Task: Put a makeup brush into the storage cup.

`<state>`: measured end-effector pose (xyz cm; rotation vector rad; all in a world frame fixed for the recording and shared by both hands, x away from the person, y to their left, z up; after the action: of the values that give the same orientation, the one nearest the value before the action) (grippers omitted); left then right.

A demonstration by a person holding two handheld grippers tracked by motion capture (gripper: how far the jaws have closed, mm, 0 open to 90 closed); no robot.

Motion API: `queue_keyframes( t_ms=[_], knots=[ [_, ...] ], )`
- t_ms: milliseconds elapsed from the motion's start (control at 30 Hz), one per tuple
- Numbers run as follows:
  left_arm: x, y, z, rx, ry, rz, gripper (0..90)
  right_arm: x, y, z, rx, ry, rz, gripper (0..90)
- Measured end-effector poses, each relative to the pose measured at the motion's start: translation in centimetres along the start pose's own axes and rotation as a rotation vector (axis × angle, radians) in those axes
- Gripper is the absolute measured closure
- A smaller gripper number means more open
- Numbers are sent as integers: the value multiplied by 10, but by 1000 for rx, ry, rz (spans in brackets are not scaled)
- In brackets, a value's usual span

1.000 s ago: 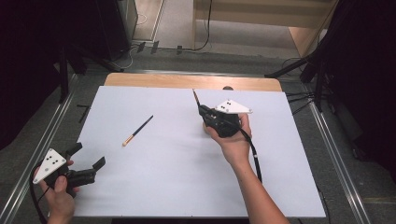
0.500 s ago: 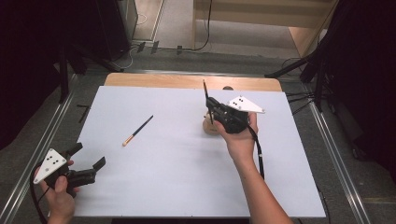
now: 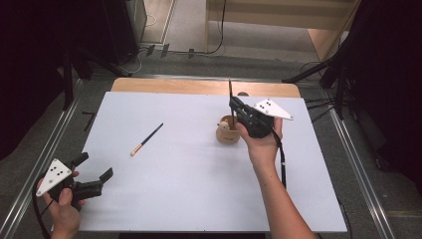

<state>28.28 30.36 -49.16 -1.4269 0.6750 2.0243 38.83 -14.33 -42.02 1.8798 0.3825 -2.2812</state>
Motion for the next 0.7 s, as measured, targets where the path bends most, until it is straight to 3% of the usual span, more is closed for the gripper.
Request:
queue_keyframes(
  t_ms=[500, 700],
  knots=[
    [3, 6, -7, 7, -19, -4, 18, 8, 20, -10, 27, 49, 33, 845],
    [3, 6, -6, 6, -20, -4, 19, 15, 28, -15, 33, 55, 26, 845]
  ],
)
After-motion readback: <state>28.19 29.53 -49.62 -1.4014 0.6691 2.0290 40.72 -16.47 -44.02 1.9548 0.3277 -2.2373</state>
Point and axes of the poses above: each handheld gripper's, and its own axes: z roughly backward along the jaws, x roughly out of its underside, y roughly to its right, the point moved 6 cm from there along -z, roughly forward along the jaws, and after that the axes turned 12 degrees about x, right-handed, at the moved point
